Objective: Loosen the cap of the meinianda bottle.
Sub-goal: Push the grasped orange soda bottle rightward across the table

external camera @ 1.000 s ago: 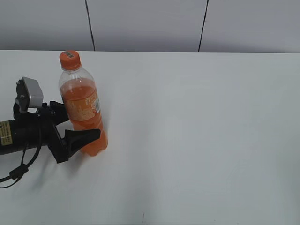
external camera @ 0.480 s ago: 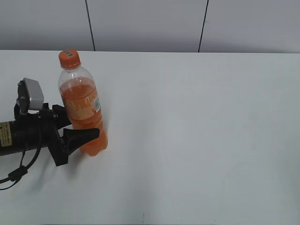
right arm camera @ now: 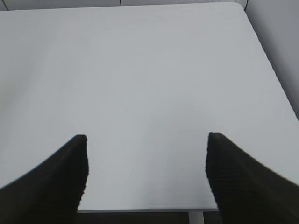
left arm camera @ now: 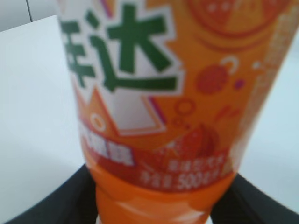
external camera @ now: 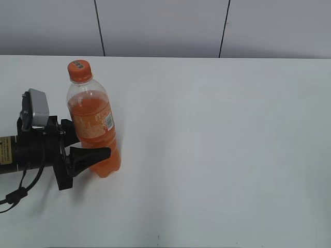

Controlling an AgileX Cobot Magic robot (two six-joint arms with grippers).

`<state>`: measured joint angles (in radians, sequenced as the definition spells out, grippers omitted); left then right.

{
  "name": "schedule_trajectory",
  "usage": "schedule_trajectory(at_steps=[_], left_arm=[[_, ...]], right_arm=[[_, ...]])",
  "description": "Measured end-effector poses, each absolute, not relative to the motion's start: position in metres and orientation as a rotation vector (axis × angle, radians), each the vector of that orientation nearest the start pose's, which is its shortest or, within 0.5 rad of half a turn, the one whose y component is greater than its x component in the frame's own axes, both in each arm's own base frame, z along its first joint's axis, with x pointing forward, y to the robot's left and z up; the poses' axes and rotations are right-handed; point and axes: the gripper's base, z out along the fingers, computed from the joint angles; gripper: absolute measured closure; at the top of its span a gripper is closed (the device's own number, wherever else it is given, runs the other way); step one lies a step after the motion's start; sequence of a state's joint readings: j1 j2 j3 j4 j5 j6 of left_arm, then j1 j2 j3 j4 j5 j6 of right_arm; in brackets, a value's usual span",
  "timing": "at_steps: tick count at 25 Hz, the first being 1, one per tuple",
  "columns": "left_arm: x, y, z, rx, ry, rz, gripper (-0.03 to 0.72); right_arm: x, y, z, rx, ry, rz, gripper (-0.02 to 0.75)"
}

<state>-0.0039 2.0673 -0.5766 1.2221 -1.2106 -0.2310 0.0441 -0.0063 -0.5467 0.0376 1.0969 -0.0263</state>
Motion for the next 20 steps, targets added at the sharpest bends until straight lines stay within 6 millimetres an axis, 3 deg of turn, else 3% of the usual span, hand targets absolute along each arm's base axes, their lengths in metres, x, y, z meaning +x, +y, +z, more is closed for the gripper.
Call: schedule_trajectory(at_steps=[5,13,20], left_arm=[[0.265,-0.081,0.082,1.042,1.663,-0.847,0.282],[0.264,-0.092,0.083,1.042,1.66,-0.854,0.284],[0.26,-0.115,0.082,1.065,1.659,-0.87,0.284]], right_arm=[[0.001,0.004,0.302,-0.079,2.133,0.069,0.15],[0.059,0.011,0.333,-0.199,2.42,0.091,0.15],[0.114,0.017,0.373,-0.364,2.449,0.093,0.158]])
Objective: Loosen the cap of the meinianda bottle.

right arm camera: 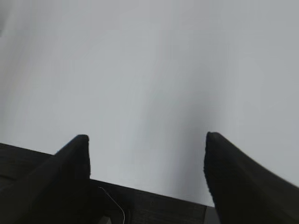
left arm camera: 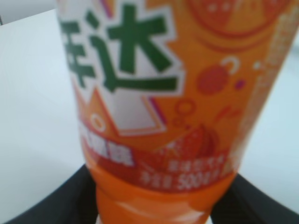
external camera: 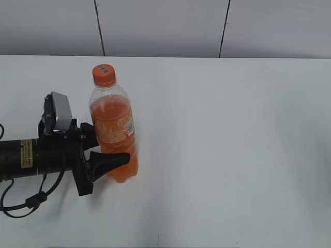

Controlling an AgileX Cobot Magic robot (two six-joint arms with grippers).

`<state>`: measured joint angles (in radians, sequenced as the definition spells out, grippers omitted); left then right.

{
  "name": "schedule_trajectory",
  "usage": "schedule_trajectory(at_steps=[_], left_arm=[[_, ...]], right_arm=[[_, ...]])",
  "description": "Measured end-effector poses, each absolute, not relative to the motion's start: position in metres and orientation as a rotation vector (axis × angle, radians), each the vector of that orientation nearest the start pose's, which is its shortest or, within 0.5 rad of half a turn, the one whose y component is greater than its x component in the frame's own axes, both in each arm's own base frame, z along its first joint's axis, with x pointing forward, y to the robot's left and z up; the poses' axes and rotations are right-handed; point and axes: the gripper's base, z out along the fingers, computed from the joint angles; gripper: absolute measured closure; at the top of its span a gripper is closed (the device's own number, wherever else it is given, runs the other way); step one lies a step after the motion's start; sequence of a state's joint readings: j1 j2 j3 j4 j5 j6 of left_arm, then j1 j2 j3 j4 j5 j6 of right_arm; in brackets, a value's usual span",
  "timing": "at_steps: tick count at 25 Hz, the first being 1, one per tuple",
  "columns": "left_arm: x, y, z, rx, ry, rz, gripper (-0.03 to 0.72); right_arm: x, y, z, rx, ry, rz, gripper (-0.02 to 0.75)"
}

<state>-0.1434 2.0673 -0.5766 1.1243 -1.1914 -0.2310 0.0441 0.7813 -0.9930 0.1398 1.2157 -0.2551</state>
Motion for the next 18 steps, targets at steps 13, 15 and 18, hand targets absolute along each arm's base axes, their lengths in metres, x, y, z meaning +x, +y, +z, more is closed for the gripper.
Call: schedule_trajectory(at_steps=[13,15,18], left_arm=[[0.26,-0.115,0.082,1.068,1.66,-0.87,0.284],[0.259,-0.115,0.082,1.07,1.662,-0.869,0.284],[0.259,-0.115,0.082,1.072,1.662,-0.869,0.284]], right_arm=[[0.223,0.041,0.392,-0.46,2.534,0.256,0.279],[0.236,0.05,0.394,-0.505,2.529,0.262,0.279],[0.255,0.074,0.397,-0.625,2.512,0.266,0.279]])
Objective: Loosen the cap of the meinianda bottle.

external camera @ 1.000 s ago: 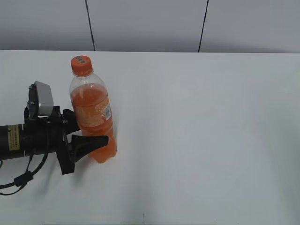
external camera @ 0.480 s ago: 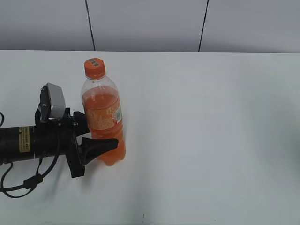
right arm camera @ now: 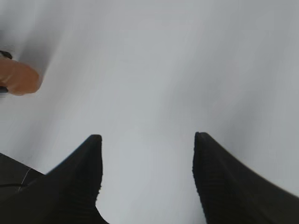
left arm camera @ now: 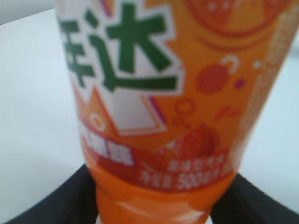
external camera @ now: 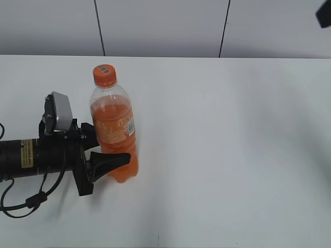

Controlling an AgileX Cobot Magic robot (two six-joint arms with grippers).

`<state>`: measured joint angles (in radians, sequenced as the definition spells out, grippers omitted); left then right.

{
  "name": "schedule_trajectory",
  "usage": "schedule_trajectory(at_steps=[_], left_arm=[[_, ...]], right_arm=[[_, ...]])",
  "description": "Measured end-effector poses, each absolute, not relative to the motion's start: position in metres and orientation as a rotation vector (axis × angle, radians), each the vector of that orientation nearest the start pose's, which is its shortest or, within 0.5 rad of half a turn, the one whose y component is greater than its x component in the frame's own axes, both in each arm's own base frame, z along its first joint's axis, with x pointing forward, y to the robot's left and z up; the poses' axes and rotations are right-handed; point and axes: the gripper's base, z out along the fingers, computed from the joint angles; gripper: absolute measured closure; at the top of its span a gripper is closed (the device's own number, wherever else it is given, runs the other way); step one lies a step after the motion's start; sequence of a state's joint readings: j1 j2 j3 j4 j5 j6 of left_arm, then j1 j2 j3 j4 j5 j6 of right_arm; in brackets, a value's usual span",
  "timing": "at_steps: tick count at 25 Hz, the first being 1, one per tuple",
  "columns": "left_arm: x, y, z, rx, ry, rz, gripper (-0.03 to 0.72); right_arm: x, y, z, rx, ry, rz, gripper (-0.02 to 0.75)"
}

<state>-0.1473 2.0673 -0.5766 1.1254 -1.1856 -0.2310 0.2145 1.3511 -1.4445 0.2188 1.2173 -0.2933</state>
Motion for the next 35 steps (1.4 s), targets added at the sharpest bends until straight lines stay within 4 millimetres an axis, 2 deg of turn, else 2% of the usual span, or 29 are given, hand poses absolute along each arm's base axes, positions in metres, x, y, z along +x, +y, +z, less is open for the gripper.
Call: schedule_trajectory(at_steps=[4,9,15,20,24,27,31,35], left_arm=[[0.259,-0.116,0.082,1.073,1.66,-0.87,0.285],[0.259,-0.116,0.082,1.073,1.66,-0.87,0.285],[0.259,-0.116,0.082,1.074,1.662,-0.869,0.285],[0.259,-0.116,0.082,1.076,1.661,-0.869,0.285],[0.259,-0.116,0.082,1.077,1.662,-0.869,0.285],[0.259,-0.116,0.082,1.077,1.662,-0.869,0.285],[0.259,-0.116,0.082,1.077,1.662,-0.868,0.285],[0.259,-0.116,0.082,1.077,1.662,-0.868,0.285]], right_arm=[[0.273,0.12,0.402,-0.774,2.469,0.321,0.279],[0.287,0.18,0.394,-0.938,2.443,0.385,0.286],[0.289,0.242,0.383,-1.092,2.401,0.439,0.288],[0.281,0.286,0.375,-1.203,2.357,0.478,0.288],[0.276,0.313,0.36,-1.276,2.355,0.489,0.288],[0.277,0.325,0.35,-1.307,2.362,0.487,0.288],[0.278,0.334,0.346,-1.311,2.356,0.487,0.288],[0.284,0.334,0.34,-1.237,2.408,0.426,0.288]])
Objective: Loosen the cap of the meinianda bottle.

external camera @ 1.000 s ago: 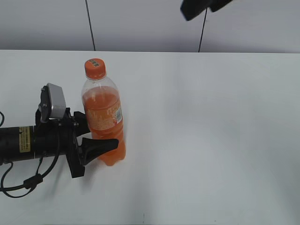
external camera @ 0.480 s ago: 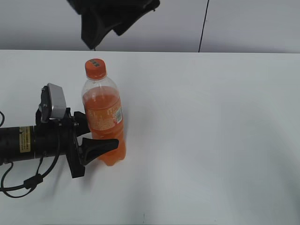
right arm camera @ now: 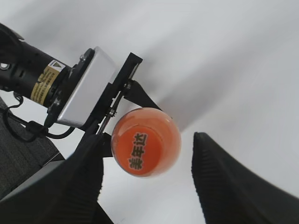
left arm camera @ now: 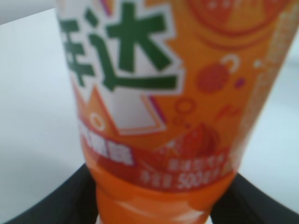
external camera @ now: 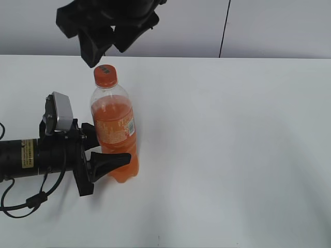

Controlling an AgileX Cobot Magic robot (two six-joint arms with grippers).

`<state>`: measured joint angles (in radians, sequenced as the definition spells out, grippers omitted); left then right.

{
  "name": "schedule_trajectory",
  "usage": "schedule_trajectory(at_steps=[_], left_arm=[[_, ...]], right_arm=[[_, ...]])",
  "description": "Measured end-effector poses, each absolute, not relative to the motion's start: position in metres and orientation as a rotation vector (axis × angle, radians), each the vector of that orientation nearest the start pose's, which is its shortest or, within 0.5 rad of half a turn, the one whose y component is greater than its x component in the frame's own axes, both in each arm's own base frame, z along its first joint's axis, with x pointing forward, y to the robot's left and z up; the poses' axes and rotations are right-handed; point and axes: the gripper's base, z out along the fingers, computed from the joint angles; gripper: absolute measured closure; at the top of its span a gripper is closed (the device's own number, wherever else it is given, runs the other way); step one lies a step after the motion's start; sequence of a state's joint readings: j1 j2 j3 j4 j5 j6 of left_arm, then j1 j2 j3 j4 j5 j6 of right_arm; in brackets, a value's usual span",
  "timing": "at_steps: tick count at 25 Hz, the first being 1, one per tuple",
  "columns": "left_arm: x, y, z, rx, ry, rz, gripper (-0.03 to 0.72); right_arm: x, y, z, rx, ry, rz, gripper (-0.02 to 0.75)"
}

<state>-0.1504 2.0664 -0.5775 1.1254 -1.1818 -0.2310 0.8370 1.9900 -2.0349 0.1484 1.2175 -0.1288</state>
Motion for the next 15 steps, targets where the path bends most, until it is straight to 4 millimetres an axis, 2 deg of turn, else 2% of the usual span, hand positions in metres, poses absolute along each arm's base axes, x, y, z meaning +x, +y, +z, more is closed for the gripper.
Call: schedule_trajectory(at_steps=[10,15], left_arm=[[0.259,-0.116,0.082,1.077,1.663,-0.868,0.285],[0.259,-0.116,0.081,1.078,1.663,-0.867,0.285]], right_arm=[[0.285,0.335,0.337,-1.078,2.511,0.461,0.288],[0.284,0.334,0.326,-1.066,2.558,0.452,0.288]])
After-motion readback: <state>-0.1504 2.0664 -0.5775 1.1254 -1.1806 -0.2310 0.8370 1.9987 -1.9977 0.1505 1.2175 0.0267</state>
